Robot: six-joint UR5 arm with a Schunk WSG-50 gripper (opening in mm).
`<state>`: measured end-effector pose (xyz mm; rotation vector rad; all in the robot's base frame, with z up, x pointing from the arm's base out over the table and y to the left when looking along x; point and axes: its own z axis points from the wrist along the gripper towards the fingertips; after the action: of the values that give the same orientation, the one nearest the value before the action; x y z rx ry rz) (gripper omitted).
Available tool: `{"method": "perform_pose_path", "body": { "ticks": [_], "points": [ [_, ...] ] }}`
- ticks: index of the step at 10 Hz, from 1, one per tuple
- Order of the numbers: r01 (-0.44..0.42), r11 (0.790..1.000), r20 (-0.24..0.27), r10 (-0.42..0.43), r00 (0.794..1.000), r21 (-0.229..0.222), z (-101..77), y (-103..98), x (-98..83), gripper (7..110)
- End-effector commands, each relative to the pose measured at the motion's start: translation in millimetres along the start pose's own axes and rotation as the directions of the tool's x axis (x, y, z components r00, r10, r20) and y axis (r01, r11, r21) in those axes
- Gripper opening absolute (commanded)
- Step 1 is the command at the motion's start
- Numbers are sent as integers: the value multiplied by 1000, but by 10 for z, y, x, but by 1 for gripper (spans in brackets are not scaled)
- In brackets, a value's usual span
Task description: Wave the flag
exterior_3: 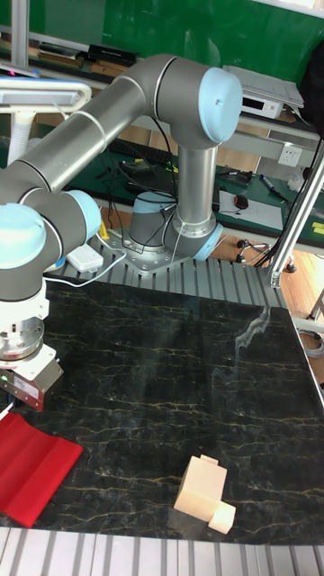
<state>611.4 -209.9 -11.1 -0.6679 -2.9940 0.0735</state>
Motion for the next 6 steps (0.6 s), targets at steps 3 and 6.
{"method": "perform_pose_path", "body": {
  "ticks": [3,6],
  "points": [
    [-9,1000,8,9,1000,-13,-24,23,-30,7],
    [-3,1000,11,3,1000,-18,-54,46,-48,7]
  ]
}}
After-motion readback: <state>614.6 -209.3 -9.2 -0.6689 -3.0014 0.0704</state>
